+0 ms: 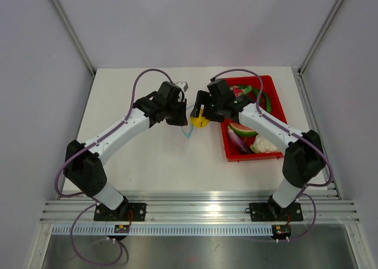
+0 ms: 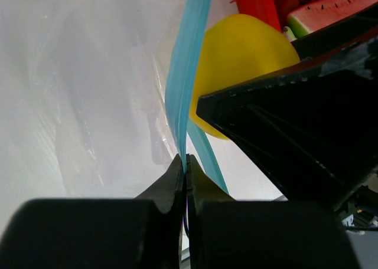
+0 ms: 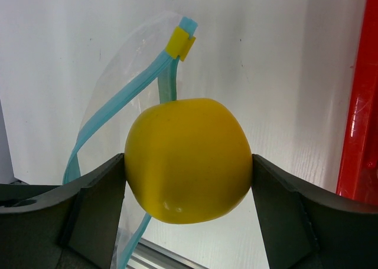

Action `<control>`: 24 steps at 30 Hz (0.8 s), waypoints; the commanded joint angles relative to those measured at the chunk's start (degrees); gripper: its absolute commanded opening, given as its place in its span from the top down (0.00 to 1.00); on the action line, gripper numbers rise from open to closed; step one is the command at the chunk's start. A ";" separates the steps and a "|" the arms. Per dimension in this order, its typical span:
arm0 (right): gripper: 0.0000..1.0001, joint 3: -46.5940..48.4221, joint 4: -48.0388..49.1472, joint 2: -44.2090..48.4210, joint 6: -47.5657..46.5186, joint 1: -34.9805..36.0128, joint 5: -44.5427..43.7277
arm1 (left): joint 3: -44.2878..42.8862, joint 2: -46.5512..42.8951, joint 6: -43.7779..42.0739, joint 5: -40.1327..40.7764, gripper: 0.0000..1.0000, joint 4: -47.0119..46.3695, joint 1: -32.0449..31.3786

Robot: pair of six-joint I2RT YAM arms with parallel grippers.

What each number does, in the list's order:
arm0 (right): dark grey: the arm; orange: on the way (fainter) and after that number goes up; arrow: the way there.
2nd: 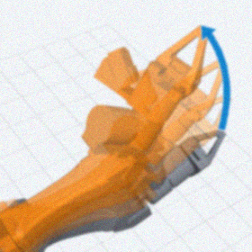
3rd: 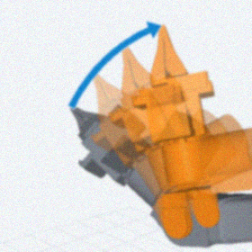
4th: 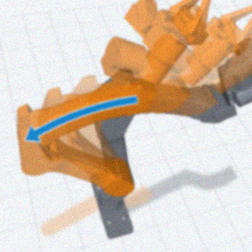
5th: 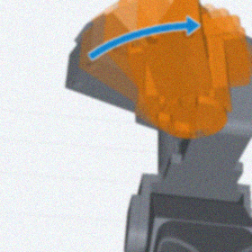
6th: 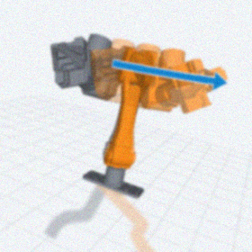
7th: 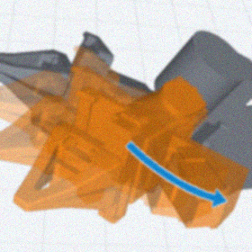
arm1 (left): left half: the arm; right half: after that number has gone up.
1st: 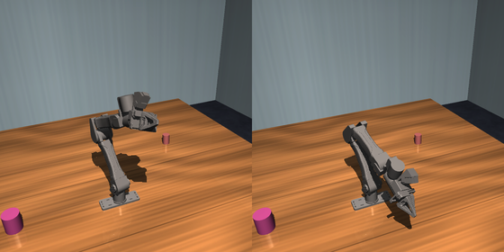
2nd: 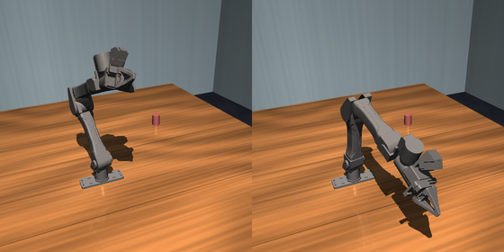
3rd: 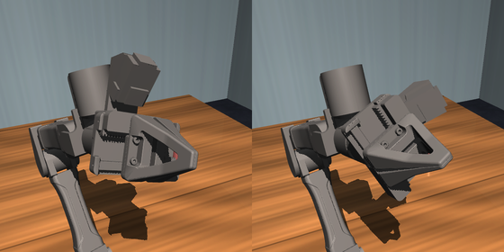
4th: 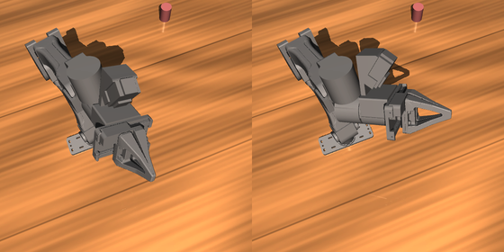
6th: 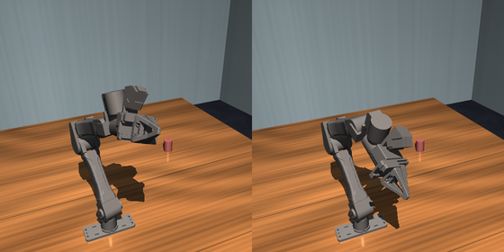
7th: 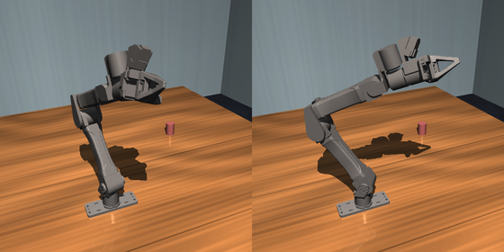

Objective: Place the food in the zip-top bag and seal the zipper
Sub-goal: Place the fake fruit in the bin.

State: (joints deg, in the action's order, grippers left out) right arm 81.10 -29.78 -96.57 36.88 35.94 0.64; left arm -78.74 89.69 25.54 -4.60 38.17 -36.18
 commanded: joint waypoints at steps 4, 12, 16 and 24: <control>0.45 3.01 1.65 4.72 -0.32 0.44 -0.73 | 0.60 -1.45 0.13 -7.09 1.00 -5.21 0.50; 0.44 2.31 3.67 10.53 0.65 0.36 0.67 | 0.25 2.15 0.39 -9.90 1.00 -7.23 0.85; 0.44 0.65 5.87 11.58 2.13 0.44 1.55 | 0.08 2.77 0.83 -12.44 1.00 -8.99 0.94; 0.44 -4.98 9.83 9.92 5.39 0.36 3.14 | 0.60 2.86 2.41 -19.11 1.00 -12.68 2.25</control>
State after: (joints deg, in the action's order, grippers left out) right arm 78.48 -23.81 -86.13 39.72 35.79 1.10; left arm -78.13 92.27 26.85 -16.75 32.38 -34.13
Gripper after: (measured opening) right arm 0.847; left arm 0.008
